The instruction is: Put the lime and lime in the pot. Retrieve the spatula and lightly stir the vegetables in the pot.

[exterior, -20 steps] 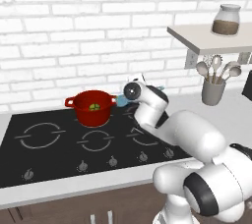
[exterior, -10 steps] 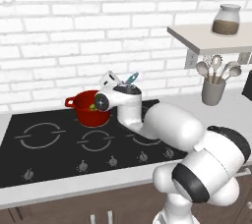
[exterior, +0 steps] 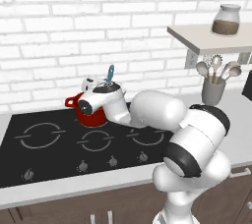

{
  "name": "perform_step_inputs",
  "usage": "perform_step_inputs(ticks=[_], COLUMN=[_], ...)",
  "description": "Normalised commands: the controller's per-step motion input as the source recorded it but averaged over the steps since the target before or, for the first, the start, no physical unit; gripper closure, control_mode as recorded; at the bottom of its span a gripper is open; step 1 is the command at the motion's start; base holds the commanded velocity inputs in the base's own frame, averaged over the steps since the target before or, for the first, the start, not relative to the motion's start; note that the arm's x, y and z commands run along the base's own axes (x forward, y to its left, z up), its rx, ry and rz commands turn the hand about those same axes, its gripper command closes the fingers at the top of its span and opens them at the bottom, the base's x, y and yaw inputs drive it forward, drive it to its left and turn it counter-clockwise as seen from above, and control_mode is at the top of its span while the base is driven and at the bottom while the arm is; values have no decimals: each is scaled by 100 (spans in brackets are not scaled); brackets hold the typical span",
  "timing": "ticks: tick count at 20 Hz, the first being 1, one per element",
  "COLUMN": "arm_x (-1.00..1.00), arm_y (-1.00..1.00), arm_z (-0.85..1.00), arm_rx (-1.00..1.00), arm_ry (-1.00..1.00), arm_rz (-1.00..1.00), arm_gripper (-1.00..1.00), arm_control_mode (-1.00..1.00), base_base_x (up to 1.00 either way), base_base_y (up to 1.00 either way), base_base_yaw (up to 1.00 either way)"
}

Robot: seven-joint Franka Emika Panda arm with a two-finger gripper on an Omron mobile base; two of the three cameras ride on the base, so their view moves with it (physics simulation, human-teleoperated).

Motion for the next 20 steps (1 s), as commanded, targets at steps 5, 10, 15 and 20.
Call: perform_step_inputs(ticks=[5, 10, 15, 20], arm_x=[23, 21, 18, 36], arm_y=[57, 43, 3, 0], arm_z=[-7, -4, -19, -7], arm_rx=[-29, -13, 0, 1], arm_ry=[13, -1, -21, -7], arm_rz=[2, 0, 5, 6], arm_gripper=[100, 100, 100, 100], arm_control_mode=[-100, -100, -100, -100], base_base_x=[0, 0, 0, 0], base_base_y=[0, 0, 0, 0], base_base_yaw=[0, 0, 0, 0])
